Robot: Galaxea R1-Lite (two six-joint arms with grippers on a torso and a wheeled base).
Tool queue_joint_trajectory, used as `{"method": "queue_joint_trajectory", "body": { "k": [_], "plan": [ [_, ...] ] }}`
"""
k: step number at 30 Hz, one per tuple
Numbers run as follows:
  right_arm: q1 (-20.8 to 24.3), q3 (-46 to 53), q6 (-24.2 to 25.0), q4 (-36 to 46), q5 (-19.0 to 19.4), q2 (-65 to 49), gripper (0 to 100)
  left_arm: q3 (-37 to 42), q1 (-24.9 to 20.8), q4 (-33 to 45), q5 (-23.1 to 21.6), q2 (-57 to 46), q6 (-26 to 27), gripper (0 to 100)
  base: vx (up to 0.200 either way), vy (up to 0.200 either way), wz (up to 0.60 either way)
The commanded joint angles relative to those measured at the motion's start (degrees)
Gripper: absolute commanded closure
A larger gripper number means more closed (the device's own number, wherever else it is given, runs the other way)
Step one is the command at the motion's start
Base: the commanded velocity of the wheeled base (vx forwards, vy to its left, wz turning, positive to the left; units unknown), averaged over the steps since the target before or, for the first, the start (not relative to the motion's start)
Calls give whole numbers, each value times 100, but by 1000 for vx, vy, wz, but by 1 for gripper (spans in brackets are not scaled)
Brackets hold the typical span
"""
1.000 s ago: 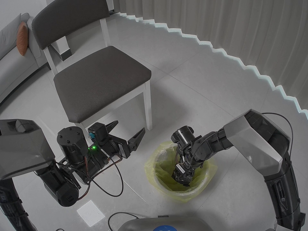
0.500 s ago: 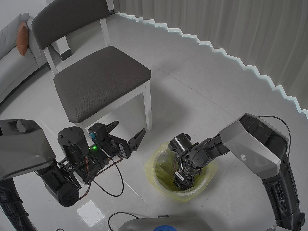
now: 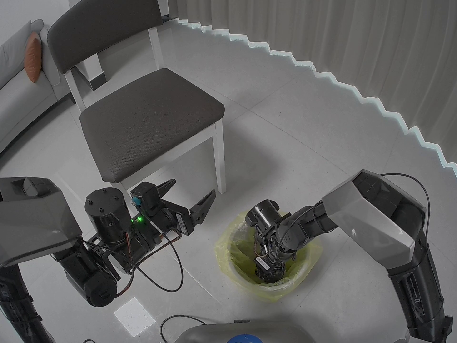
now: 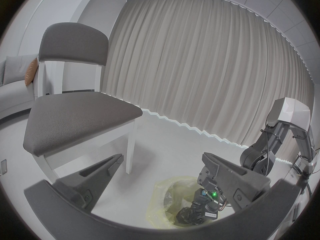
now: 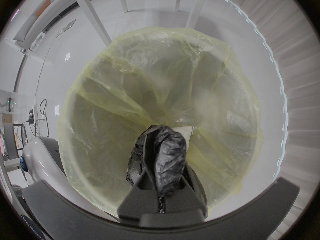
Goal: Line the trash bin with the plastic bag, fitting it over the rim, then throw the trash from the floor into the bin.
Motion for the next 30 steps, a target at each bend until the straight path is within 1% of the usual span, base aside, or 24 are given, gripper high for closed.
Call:
{"method": "queue_joint_trajectory", "body": {
  "k": [1, 8, 11, 15, 20, 25, 30],
  "plan": [
    [-44, -412, 49, -3, 2, 176, 100, -10, 7, -58, -2, 21, -4, 0, 0, 0, 0],
    [-17, -1045, 303, -65, -25, 475, 100, -19, 33, -58, -11, 57, -4, 0, 0, 0, 0],
    [0, -1106, 365, -65, -25, 501, 100, -19, 42, -58, -11, 48, -4, 0, 0, 0, 0],
    [0, -1098, 400, -126, -42, 484, 100, -19, 42, -58, -11, 48, -4, 0, 0, 0, 0],
    [9, -1080, 453, -460, -60, 431, 100, -19, 42, -58, -11, 39, -4, 0, 0, 0, 0],
    [9, -1045, 462, -478, -69, 299, 100, -10, 33, -58, -11, 48, -4, 0, 0, 0, 0],
    [9, -535, 409, -425, -69, 211, 100, -1, 33, -58, -11, 48, -4, 0, 0, 0, 0]
  ]
}}
